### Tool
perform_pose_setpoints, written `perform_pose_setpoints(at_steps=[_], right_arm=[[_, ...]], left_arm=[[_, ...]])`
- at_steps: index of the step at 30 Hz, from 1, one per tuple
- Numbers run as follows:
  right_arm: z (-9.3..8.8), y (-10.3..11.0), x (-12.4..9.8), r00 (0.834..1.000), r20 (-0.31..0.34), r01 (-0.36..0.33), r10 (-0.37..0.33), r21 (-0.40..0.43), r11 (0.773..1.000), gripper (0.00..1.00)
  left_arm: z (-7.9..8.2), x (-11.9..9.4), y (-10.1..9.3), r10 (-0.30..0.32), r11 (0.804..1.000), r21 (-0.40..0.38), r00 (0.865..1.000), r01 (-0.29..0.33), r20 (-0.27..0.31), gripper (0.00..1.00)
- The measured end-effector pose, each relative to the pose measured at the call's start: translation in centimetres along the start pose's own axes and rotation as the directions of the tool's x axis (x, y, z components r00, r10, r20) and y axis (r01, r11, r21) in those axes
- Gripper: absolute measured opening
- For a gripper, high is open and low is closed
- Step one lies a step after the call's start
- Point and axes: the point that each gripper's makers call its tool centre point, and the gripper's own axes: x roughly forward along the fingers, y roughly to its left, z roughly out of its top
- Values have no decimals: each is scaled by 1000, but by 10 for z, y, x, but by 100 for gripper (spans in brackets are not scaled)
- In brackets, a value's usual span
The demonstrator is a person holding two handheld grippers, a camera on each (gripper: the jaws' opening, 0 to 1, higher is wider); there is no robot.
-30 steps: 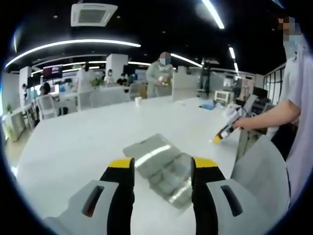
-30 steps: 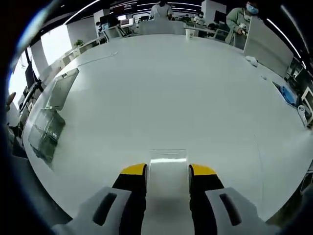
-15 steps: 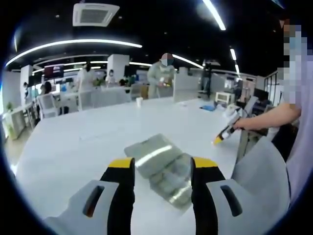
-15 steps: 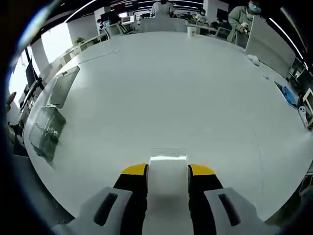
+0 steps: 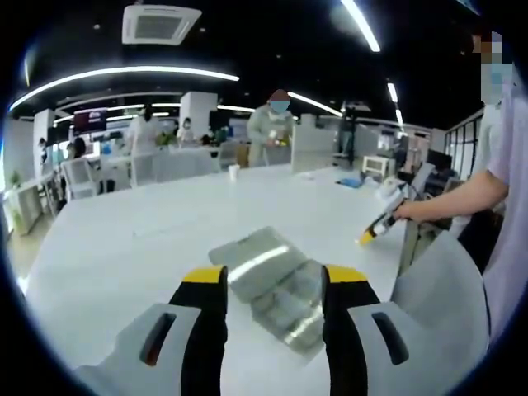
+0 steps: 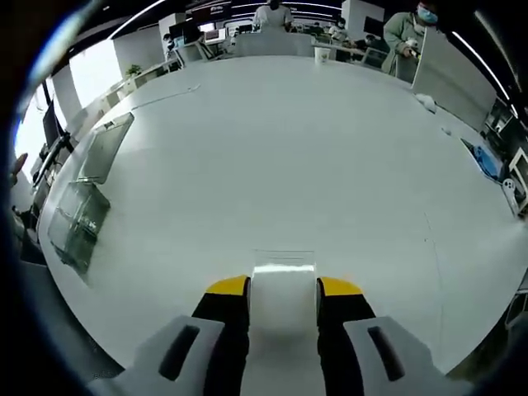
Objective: Insert the divider into the dual guide fixture by aligning both edges with the guide slots and pushing it downward to the bottom, including one-sided entry, uneven engagement, binding, and posture correction.
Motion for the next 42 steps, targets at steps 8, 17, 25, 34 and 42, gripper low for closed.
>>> perform_pose_setpoints(at_steps=[8,17,25,34,42], right_arm=[[1,0,0,1000,10,4,-4,-3,1000,26],[9,4,-2,999,46,-3,3,-11,1000,26],[27,12,-15,992,123,-8,11,-23,1000,26],[61,30,-40,963,267,-30,40,-44,999,26],[87,55,-64,925,371,-63,85,-72,995,26]], left_arm=[[0,2,-1,-2,1000,0,1000,2,-3,44],[0,4,-2,-6,1000,2,1000,6,-8,44],[2,5,-4,-11,1000,-1,1000,11,-4,44],[4,7,-5,-18,1000,2,1000,18,0,44],[4,7,-6,-20,1000,7,1000,20,-2,44]])
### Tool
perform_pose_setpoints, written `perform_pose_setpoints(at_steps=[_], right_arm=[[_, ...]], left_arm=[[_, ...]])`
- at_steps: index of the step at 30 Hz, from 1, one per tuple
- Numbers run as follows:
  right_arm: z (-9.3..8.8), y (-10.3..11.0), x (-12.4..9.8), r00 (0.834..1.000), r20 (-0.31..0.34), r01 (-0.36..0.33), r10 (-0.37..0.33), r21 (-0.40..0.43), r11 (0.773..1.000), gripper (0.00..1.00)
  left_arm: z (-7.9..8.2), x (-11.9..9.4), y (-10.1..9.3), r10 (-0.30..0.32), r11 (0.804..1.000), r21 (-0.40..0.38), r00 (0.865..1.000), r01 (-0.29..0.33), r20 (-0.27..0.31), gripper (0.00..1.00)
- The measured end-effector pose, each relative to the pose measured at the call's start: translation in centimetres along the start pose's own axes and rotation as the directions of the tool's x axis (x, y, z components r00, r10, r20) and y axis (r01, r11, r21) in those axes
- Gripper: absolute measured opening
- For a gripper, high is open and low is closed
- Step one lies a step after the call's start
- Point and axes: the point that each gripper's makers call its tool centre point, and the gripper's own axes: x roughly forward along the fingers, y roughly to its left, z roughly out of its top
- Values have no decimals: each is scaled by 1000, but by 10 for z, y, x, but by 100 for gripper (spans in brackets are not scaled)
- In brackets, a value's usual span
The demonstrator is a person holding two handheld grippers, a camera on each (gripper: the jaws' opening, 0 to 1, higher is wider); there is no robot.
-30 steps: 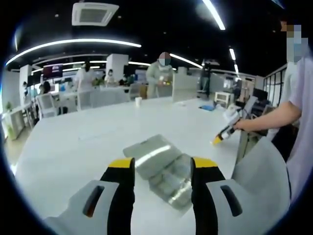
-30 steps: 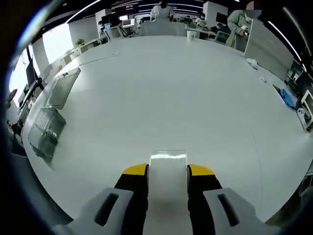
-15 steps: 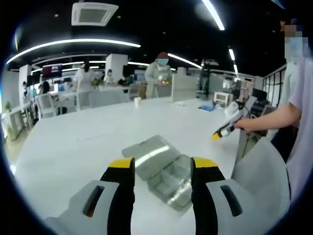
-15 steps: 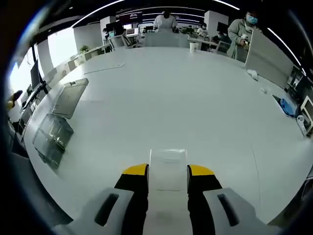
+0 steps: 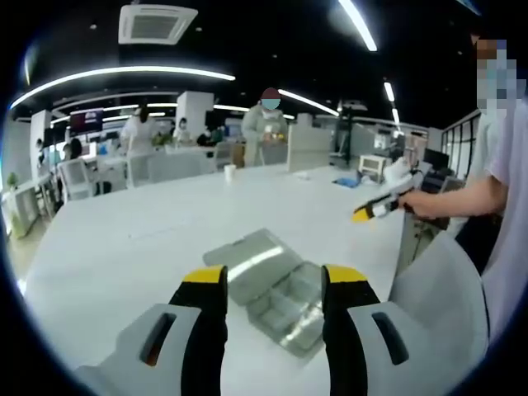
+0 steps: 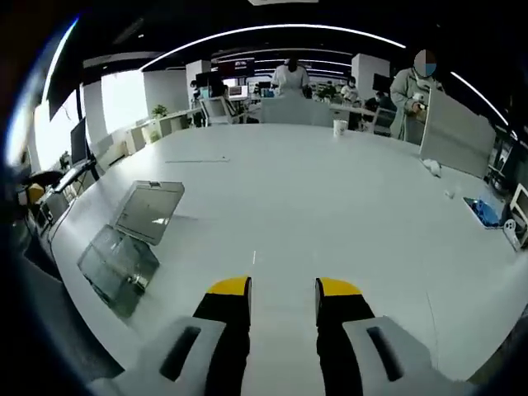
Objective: Insert the divider into the dual guide fixture by aligning both edges with the guide slots and pushing it downward to the bottom, including one-sided entry, uneven engagement, binding, and posture correction.
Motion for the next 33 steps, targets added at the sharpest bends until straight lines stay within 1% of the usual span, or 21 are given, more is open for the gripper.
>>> perform_pose_setpoints(at_steps=[3,4,6,8,11,14,16,18,19,23,28,33], right_arm=[[14,11,-4,999,38,-20,20,-7,1000,26],[22,18,-6,997,67,-35,36,-13,999,26],[28,25,-9,996,78,-45,46,-19,999,26],[38,35,-12,991,115,-65,68,-29,997,26],[50,47,-16,986,143,-84,89,-41,996,26],[60,55,-20,980,169,-100,106,-47,994,26],[68,63,-25,972,198,-118,126,-49,992,26],[72,70,-28,968,212,-124,134,-59,990,26],[73,71,-29,967,214,-126,136,-60,990,26],[80,87,-34,955,243,-156,170,-75,985,26],[77,102,-37,945,258,-185,200,-81,979,26],[72,115,-38,940,256,-209,224,-87,974,26]], left_arm=[[1,0,0,-2,1000,1,1000,2,1,44],[2,0,0,-2,1000,2,1000,2,0,44],[1,1,-1,-6,1000,5,1000,6,-2,43],[2,1,-2,-10,1000,7,1000,10,-2,43],[3,2,-4,-13,1000,7,1000,13,0,43],[3,1,-4,-14,1000,10,1000,14,-1,43],[3,1,-5,-18,1000,8,1000,18,-2,43],[3,1,-5,-19,1000,10,1000,19,-4,43],[3,2,-5,-20,1000,9,1000,20,-4,43],[4,4,-6,-24,1000,10,1000,24,-4,43],[3,5,-7,-27,1000,10,1000,27,-5,43],[1,5,-9,-28,1000,10,1000,28,-9,43]])
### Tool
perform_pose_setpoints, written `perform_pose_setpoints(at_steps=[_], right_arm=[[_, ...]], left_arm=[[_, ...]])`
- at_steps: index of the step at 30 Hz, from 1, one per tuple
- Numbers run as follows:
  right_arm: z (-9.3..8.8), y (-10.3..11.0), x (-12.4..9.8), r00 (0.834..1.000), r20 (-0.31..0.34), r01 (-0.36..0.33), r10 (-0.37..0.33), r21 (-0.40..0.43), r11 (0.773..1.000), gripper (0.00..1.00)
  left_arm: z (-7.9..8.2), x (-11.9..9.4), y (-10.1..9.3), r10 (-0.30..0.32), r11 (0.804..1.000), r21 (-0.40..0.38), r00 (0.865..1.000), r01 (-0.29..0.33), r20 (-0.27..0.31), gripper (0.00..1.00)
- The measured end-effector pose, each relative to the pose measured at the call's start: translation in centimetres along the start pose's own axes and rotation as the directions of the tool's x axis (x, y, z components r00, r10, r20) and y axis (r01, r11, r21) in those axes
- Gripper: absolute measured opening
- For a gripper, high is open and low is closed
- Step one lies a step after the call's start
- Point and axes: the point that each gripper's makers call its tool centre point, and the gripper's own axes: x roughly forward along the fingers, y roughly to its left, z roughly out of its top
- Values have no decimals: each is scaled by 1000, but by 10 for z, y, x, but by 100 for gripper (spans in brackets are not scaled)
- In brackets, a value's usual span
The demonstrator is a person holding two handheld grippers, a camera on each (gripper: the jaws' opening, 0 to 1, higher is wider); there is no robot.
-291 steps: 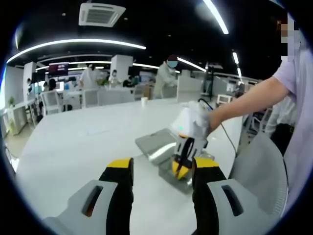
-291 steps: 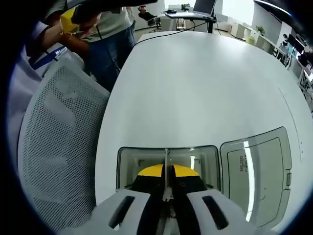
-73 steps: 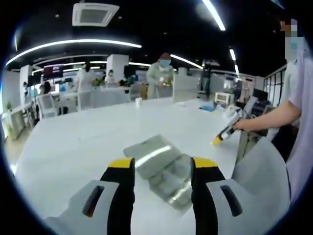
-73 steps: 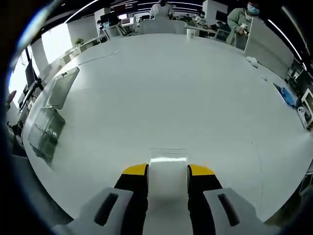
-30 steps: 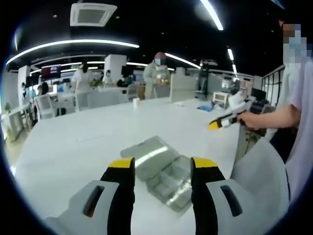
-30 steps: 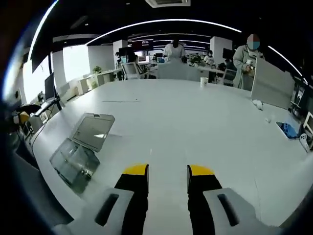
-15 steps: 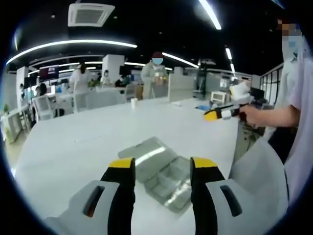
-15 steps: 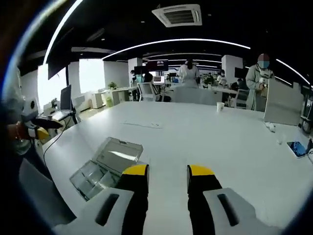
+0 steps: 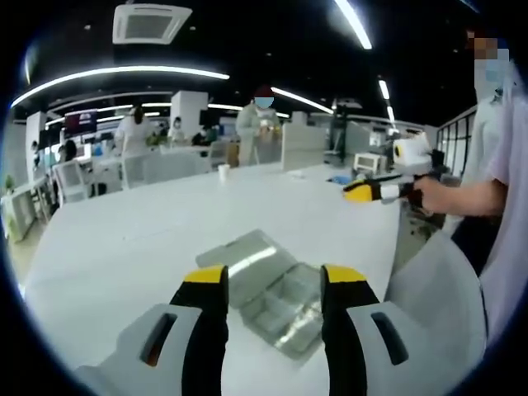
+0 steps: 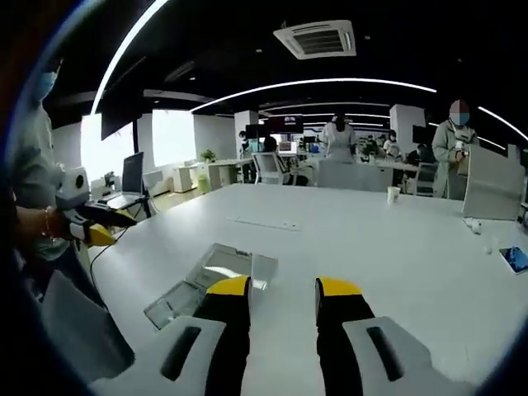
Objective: Insert the divider into the dual guide fixture by aligning both edges with the guide slots and pushing it downward to the bottom, including one-sided entry, uneven engagement, binding, and posture correction.
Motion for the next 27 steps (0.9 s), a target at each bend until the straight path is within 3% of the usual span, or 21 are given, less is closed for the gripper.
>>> perform_pose_setpoints(at_steps=[9,19,27], right_arm=[[1,21,2,999,17,-43,43,4,999,26],[-10,54,13,993,5,-116,116,-9,993,26],[-10,77,17,984,7,-177,177,-40,983,26]], left_arm=[[0,2,-1,-7,1000,-4,1000,7,-2,43],[-4,6,-3,-22,1000,-21,1000,22,-7,43],[-2,12,-10,-73,995,-68,997,72,-11,43]])
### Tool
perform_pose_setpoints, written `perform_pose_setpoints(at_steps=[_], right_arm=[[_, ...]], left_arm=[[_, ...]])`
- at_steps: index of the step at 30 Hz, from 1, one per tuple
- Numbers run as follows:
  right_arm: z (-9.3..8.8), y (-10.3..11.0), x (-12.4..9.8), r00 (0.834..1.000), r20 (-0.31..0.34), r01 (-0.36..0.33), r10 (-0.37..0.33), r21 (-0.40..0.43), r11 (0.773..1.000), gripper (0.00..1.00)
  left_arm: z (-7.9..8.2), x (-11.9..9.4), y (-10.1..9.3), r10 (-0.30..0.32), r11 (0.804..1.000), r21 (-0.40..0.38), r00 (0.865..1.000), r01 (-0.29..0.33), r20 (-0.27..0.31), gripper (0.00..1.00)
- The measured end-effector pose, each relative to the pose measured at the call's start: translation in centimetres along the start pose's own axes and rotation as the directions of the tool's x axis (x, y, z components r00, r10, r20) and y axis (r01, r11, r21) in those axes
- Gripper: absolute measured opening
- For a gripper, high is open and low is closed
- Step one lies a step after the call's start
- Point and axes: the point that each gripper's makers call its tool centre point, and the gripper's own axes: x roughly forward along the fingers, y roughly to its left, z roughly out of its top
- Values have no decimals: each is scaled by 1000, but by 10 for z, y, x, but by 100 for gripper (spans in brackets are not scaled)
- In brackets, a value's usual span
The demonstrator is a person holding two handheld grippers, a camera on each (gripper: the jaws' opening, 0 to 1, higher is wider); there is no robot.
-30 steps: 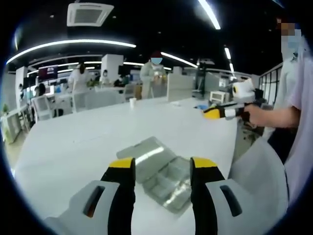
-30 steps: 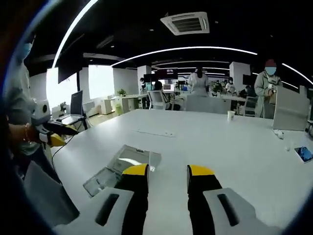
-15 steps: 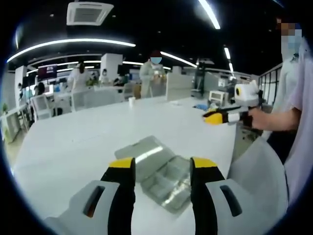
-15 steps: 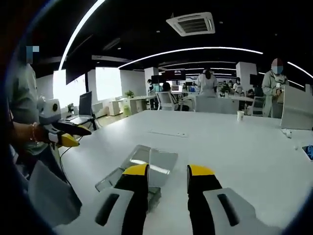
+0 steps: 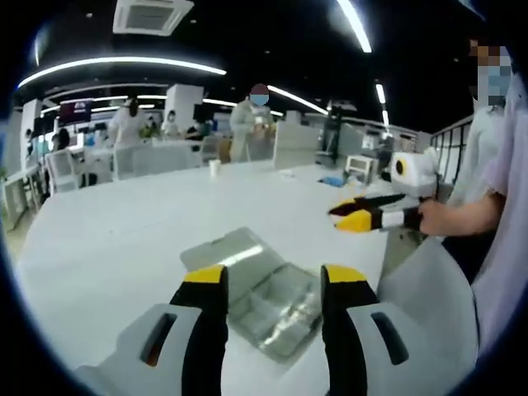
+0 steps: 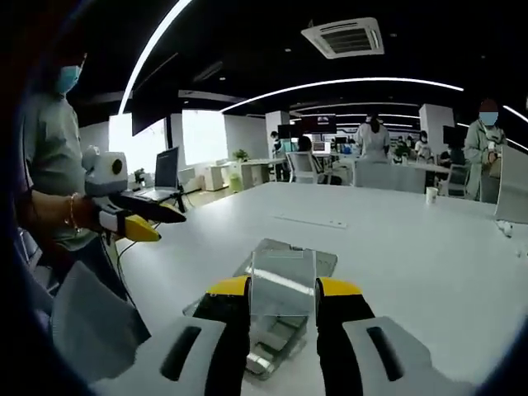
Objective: Insert the divider into the dual guide fixture by aligning both edges with the guide slots and pushing it downward to the bottom, including one-sided entry, uneven engagement, binding, and posture correction.
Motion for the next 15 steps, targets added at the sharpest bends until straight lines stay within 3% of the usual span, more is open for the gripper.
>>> perform_pose_setpoints(at_steps=[6,10,12,15], right_arm=[[2,8,2,1000,2,-24,24,-13,1000,26],[4,15,4,999,9,-47,47,-20,999,26],[5,17,5,999,12,-51,51,-23,998,26],[6,21,6,998,17,-60,60,-30,998,26]], left_arm=[[8,11,-11,-78,989,-128,997,77,-1,40],[11,24,-23,-147,959,-250,989,137,-21,35],[16,30,-25,-161,951,-268,987,155,1,34],[15,39,-30,-191,919,-355,981,172,-19,30]])
